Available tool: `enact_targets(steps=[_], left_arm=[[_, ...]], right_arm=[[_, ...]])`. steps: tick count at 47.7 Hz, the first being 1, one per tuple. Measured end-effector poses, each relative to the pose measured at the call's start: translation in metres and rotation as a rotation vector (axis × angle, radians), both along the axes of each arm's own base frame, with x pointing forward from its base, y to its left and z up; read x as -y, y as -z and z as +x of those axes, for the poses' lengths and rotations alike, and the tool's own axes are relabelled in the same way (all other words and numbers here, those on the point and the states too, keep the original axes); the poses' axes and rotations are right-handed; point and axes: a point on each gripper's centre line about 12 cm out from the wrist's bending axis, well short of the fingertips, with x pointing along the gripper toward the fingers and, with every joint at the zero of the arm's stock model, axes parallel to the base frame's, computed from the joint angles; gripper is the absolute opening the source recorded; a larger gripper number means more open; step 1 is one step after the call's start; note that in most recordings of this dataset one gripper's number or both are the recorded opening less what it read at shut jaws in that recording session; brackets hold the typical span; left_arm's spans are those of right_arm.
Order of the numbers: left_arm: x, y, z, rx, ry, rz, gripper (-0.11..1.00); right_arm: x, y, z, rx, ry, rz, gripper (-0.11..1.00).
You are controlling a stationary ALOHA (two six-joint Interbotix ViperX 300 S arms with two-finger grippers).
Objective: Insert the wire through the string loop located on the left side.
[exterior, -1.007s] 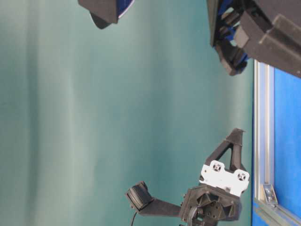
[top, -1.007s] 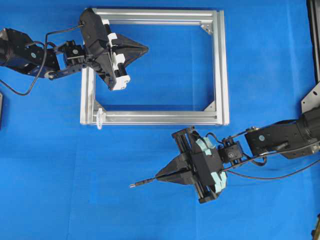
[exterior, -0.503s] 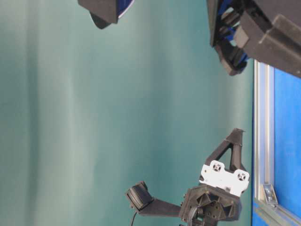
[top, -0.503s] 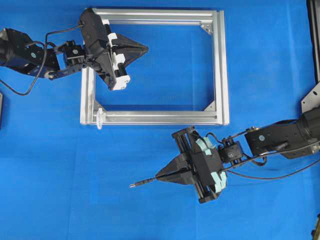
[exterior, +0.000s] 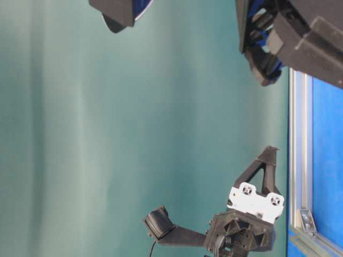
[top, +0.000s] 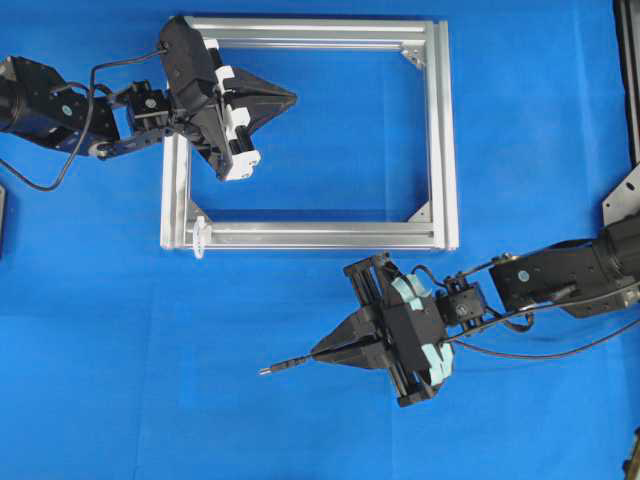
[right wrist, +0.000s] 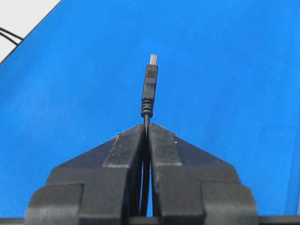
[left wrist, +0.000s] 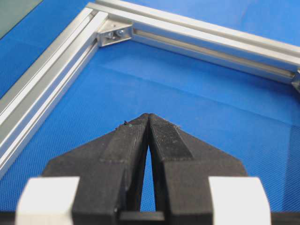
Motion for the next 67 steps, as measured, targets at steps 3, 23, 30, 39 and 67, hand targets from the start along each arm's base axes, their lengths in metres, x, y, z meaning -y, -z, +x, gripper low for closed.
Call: enact_targets(steps=[3, 23, 30, 39, 67], left_arm=[[0.000, 0.001, 0.000, -0.003, 0.000, 0.001, 0.00], [0.000, 0.000, 0.000, -0.002, 0.000, 0.001, 0.00], [0.000, 0.000, 0.000, -0.002, 0.000, 0.001, 0.00], [0.000, 0.001, 0.000, -0.005, 0.000, 0.000, 0.00], [0.000, 0.001, 0.000, -0.005, 0.000, 0.000, 0.00]], right_arm=[[0.000, 0.001, 0.000, -0.003, 0.001, 0.000, 0.00], [0.000, 0.002, -0.002, -0.007, -0.001, -0.002, 0.00], [0.000, 0.002, -0.002, -0.008, 0.000, -0.001, 0.00], [0.001, 0.002, -0.002, -0.006, -0.002, -0.011, 0.00], [0.082, 0.003, 0.003, -0.007, 0.188, -0.054, 0.00]])
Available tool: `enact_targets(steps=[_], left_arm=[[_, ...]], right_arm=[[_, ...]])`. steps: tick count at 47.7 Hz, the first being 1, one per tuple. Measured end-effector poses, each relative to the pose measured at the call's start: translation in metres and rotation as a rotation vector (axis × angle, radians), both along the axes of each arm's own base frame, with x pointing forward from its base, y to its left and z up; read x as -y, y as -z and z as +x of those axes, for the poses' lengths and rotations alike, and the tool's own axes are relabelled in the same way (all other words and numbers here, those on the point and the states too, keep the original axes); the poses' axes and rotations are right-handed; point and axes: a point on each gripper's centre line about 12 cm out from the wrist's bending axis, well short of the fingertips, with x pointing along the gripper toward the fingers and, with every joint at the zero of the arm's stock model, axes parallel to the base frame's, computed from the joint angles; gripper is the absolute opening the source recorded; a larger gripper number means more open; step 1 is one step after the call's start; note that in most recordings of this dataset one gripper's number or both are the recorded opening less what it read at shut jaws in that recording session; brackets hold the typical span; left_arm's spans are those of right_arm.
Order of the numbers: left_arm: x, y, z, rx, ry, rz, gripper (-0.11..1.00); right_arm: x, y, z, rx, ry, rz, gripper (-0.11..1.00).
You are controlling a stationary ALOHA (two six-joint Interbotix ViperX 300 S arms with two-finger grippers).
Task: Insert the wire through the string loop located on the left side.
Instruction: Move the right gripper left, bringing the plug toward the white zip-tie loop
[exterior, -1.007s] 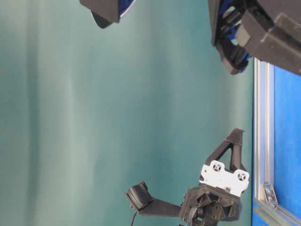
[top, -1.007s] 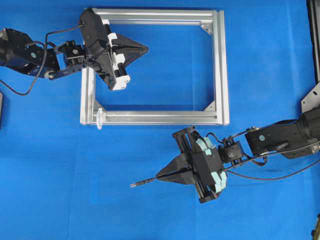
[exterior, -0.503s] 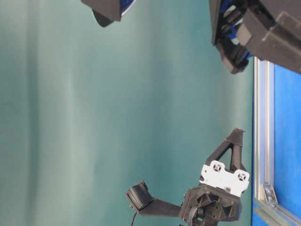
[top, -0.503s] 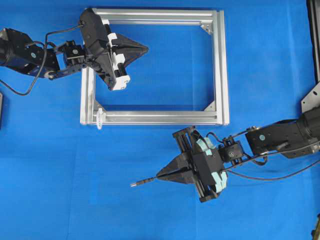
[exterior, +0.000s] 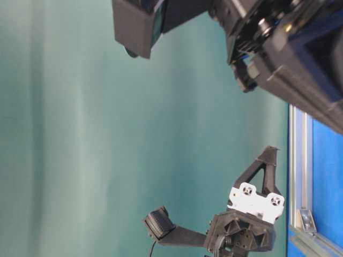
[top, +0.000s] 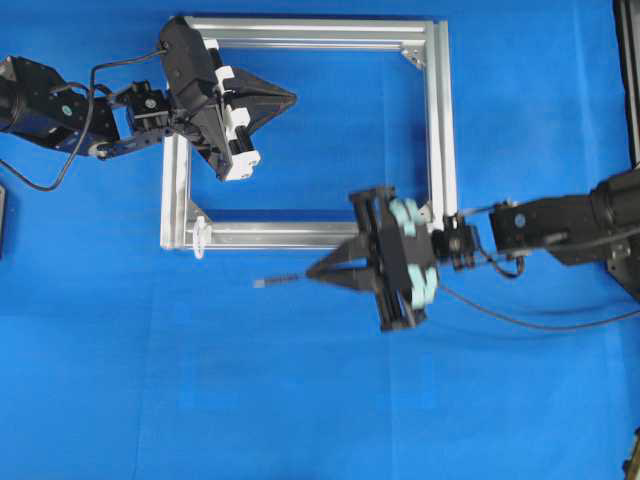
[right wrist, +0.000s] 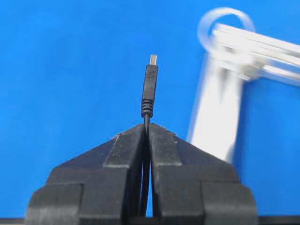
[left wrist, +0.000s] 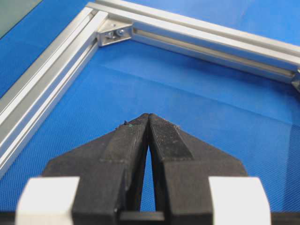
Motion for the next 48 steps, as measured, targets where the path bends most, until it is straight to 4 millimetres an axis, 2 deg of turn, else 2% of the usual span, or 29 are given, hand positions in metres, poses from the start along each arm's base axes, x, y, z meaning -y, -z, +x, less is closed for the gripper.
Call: enact_targets(steps=[13, 29, 48], left_arm=[[0.000, -0.001, 0.000, 0.003, 0.000, 0.001, 0.00], [0.000, 0.000, 0.000, 0.000, 0.000, 0.000, 0.00], [0.000, 0.000, 0.000, 0.001, 0.000, 0.001, 0.00]], right_arm=[[0.027, 0.001, -0.001, -0.005, 0.071, 0.000, 0.00], [0.029, -0.001, 0.002, 0.005, 0.075, 0.000, 0.00], [0.029, 0.009, 0.036, 0.012, 0.075, 0.001, 0.00]])
